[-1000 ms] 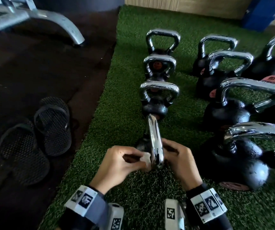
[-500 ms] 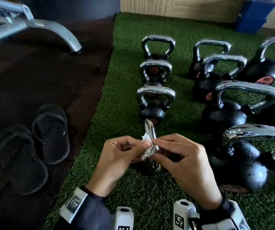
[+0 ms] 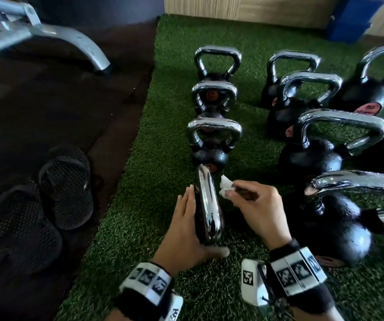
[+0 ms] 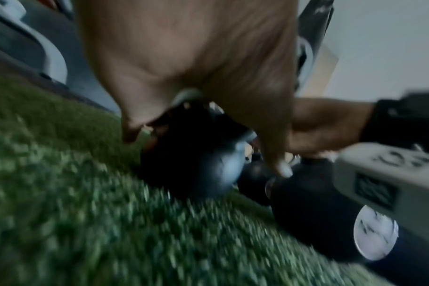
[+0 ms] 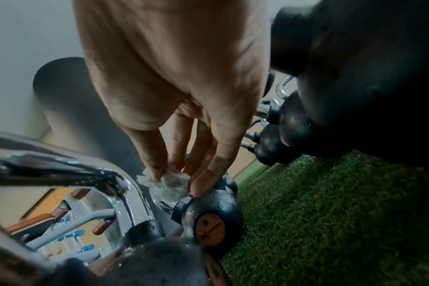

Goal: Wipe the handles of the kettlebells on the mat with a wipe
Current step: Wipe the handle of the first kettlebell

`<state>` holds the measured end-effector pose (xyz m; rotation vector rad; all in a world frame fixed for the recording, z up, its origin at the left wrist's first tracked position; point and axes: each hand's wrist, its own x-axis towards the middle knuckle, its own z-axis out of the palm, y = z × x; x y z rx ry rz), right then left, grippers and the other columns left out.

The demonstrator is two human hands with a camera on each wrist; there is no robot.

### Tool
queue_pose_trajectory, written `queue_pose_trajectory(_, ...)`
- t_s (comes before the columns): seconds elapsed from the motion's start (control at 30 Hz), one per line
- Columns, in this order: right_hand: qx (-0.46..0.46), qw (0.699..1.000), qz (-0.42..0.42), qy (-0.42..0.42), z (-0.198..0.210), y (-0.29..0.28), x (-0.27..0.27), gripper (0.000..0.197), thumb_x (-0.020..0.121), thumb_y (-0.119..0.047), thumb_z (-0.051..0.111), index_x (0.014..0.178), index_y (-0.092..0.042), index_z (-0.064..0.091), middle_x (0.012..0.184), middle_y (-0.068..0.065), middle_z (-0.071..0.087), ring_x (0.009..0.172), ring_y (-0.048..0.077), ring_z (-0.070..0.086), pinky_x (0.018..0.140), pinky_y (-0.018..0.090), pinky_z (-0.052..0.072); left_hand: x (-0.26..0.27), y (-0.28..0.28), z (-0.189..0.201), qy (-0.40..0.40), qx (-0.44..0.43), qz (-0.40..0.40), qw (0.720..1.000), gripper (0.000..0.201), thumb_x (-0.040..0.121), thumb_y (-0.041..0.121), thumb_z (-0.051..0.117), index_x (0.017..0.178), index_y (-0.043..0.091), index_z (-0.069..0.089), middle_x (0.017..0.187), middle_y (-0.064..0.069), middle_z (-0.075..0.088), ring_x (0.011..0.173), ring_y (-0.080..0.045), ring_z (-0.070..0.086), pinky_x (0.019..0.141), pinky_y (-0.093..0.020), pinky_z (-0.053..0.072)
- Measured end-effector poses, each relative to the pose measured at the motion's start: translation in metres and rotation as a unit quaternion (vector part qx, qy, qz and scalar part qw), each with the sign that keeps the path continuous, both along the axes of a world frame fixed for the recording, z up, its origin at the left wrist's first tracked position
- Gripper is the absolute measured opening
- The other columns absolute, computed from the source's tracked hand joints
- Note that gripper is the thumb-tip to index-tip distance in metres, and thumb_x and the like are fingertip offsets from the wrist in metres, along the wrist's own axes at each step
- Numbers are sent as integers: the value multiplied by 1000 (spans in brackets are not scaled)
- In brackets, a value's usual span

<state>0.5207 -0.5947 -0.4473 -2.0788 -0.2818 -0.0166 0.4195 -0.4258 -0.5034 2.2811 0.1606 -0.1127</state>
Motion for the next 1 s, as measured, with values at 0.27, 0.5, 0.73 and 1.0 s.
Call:
queue_pose_trajectory(0.27,-16,1000,16,19,-14,22,14,15,75,-21,88,86,-27,81,67,-27,70,71,-14,67,68,1,47,25,18,-4,-193,-82,-54,976,108,66,40,93,156,25,34,147,26,41,135,-13,49,114,-38,43)
queue_pose_trajectory(0.5,-7,1000,-2,-13,-9,34,13,25,82,-21,83,107,-18,80,102,-6,78,95,3,71,90,20,54,31,29,0,-150,-98,-89,980,113,61,34,97,154,13,37,146,6,47,134,-18,51,112,-45,45)
queue_pose_trajectory(0.73,75,997,-3,18,-7,36,15,28,81,-16,84,108,-17,79,100,-9,77,94,1,71,92,34,58,32,31,4,-117,-85,-90,985,116,59,33,98,154,8,36,148,4,45,137,-21,48,116,-46,42)
queue_pose_trajectory(1.0,42,975,74,-207,12,27,-3,27,84,-3,77,107,-18,79,101,-11,73,93,-1,69,77,11,54,33,34,6,-105,-114,-115,981,114,65,30,96,155,24,27,154,1,44,144,-22,43,119,-49,38)
